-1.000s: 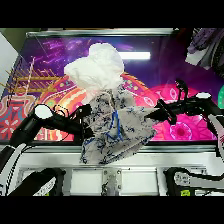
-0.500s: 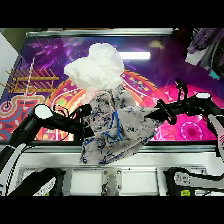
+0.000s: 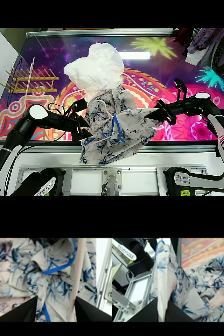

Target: Fold the clothes and pants, and hang the long-sleeved shirts on hangers.

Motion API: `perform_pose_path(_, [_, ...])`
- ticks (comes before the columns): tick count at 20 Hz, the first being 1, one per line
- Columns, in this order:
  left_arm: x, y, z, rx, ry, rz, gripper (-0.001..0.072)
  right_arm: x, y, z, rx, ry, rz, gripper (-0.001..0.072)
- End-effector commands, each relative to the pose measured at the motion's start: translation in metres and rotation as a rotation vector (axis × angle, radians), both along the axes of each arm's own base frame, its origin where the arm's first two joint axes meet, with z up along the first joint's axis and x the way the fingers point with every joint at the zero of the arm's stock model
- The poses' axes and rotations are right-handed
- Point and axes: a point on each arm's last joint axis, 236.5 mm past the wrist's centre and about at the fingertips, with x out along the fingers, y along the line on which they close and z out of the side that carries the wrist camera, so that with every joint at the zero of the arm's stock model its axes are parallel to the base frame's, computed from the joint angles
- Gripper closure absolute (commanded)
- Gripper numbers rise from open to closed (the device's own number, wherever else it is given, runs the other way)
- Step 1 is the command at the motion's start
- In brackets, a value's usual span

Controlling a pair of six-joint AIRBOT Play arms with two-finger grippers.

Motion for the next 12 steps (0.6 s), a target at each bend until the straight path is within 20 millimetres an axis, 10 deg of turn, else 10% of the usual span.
perform_pose_path(1, [0.014,0.019,0.017,-0.009,-0.006,0.157,0.0252,0.011,0.001,-0.007,-0.031,-0.013,-0.047,0.0705])
perform_pose_path(12, [0.07,0.117,0.094,-0.116,-0.178,0.841,0.0253,0.054,0.006,0.057,0.129,-0.094,-0.269,0.0707])
